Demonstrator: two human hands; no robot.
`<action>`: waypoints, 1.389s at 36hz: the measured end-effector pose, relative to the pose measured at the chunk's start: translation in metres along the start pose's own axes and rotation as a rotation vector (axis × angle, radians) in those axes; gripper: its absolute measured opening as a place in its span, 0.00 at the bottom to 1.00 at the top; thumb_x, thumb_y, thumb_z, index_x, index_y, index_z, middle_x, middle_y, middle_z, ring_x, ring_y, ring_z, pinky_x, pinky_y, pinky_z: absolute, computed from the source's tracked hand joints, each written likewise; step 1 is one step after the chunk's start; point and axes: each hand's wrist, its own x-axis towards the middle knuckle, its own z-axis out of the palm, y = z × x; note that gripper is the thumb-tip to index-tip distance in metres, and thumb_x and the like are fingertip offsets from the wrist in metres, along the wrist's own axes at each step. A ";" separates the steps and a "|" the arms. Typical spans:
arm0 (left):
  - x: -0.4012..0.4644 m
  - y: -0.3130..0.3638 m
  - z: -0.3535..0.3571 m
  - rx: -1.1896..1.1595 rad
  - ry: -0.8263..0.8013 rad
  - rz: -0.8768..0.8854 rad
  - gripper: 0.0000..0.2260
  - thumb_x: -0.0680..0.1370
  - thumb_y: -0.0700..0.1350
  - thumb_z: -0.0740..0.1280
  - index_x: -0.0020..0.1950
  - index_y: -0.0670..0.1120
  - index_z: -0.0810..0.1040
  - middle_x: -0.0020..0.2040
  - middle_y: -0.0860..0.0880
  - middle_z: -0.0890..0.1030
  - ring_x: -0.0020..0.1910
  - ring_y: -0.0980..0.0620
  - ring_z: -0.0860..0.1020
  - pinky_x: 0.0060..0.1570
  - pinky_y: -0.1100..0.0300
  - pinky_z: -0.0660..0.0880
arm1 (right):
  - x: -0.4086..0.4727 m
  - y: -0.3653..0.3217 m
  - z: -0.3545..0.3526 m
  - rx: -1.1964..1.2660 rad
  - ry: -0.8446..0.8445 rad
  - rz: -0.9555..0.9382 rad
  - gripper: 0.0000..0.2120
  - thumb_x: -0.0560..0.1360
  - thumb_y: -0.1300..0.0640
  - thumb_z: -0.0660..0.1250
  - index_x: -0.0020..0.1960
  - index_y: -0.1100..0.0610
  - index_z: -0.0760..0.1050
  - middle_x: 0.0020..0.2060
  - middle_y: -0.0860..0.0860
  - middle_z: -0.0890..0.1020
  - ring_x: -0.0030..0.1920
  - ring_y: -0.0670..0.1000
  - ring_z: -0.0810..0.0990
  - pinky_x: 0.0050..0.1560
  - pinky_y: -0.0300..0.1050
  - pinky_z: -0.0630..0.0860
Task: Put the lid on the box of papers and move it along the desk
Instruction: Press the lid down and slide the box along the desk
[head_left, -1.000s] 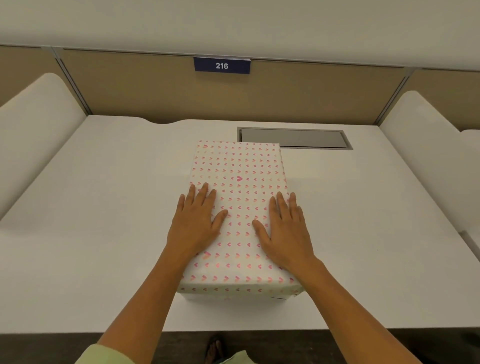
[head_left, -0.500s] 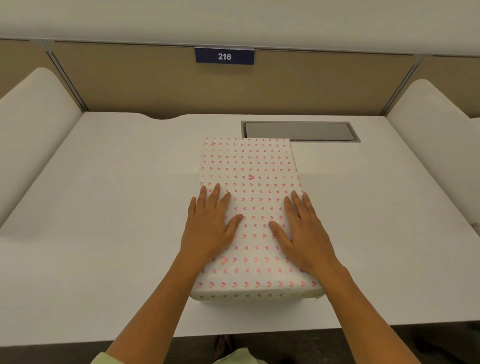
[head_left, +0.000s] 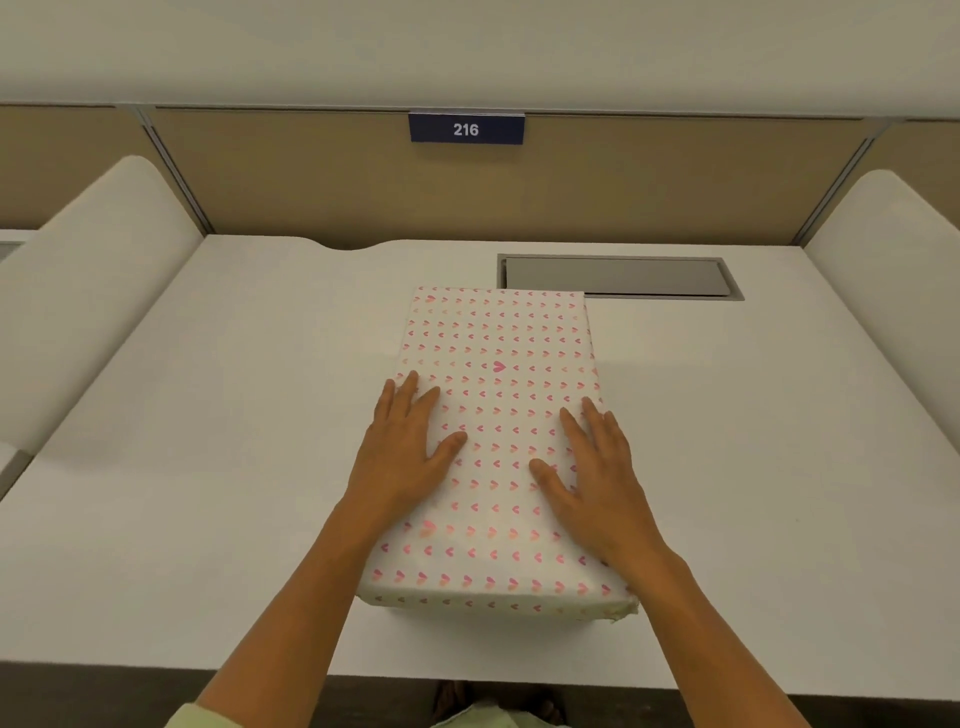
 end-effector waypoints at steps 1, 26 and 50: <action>0.000 0.001 -0.001 -0.022 -0.006 -0.012 0.34 0.75 0.67 0.56 0.78 0.55 0.54 0.80 0.55 0.45 0.79 0.52 0.42 0.74 0.44 0.52 | 0.000 0.001 0.000 0.001 -0.012 -0.012 0.42 0.72 0.27 0.47 0.81 0.44 0.42 0.81 0.43 0.40 0.80 0.50 0.37 0.78 0.54 0.48; -0.015 -0.012 -0.025 -0.651 -0.241 -0.633 0.48 0.60 0.79 0.60 0.75 0.57 0.58 0.56 0.58 0.72 0.44 0.58 0.77 0.36 0.61 0.76 | 0.012 0.029 0.000 0.957 -0.175 0.246 0.46 0.73 0.41 0.71 0.78 0.38 0.42 0.70 0.43 0.67 0.61 0.49 0.76 0.55 0.52 0.78; -0.007 -0.007 -0.063 -0.624 -0.105 -0.658 0.47 0.62 0.75 0.59 0.77 0.55 0.57 0.77 0.49 0.64 0.72 0.40 0.68 0.69 0.40 0.66 | 0.018 0.002 -0.017 1.101 -0.229 0.178 0.38 0.67 0.38 0.72 0.71 0.38 0.57 0.58 0.41 0.77 0.54 0.49 0.82 0.44 0.44 0.80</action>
